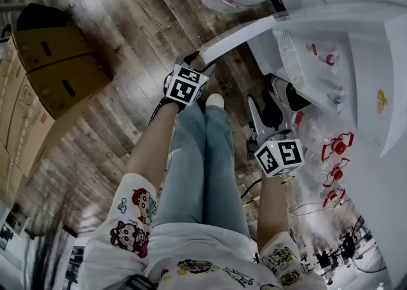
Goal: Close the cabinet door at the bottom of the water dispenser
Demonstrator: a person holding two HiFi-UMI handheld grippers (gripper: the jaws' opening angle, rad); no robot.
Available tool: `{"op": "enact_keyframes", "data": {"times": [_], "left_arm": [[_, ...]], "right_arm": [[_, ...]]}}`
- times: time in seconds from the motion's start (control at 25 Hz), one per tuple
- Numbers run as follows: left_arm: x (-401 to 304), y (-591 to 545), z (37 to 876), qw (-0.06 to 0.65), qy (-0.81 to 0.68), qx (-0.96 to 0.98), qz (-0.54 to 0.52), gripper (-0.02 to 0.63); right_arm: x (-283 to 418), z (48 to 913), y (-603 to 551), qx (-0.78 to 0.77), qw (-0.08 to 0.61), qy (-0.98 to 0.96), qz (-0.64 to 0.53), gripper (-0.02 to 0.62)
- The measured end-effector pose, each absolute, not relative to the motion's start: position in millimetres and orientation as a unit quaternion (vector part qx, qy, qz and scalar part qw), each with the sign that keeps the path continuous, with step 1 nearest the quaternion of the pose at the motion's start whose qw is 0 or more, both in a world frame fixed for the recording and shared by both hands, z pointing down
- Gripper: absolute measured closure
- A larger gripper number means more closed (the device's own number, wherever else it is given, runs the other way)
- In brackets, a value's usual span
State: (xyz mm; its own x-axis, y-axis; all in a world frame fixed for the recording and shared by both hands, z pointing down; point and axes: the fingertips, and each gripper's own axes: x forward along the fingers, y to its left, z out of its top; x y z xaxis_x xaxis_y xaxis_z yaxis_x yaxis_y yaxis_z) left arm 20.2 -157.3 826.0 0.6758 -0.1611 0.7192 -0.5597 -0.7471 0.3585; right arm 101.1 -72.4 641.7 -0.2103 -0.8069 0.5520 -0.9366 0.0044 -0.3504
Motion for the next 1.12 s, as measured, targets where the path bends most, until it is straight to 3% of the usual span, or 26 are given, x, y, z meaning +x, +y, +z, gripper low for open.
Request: {"op": "enact_keyframes", "data": {"times": [0.2, 0.44, 1.12], "left_arm": [[25, -158, 831, 0.289, -0.202, 0.865, 0.357, 0.378], [20, -159, 837, 0.298, -0.22, 0.853, 0.369, 0.451], [51, -87, 838, 0.332, -0.206, 0.839, 0.379, 0.481]], "right_arm": [[103, 643, -73, 0.623, 0.096, -0.698, 0.341, 0.41], [108, 647, -74, 0.626, 0.097, -0.693, 0.345, 0.41], [135, 676, -45, 0.646, 0.101, -0.654, 0.38, 0.411]]}}
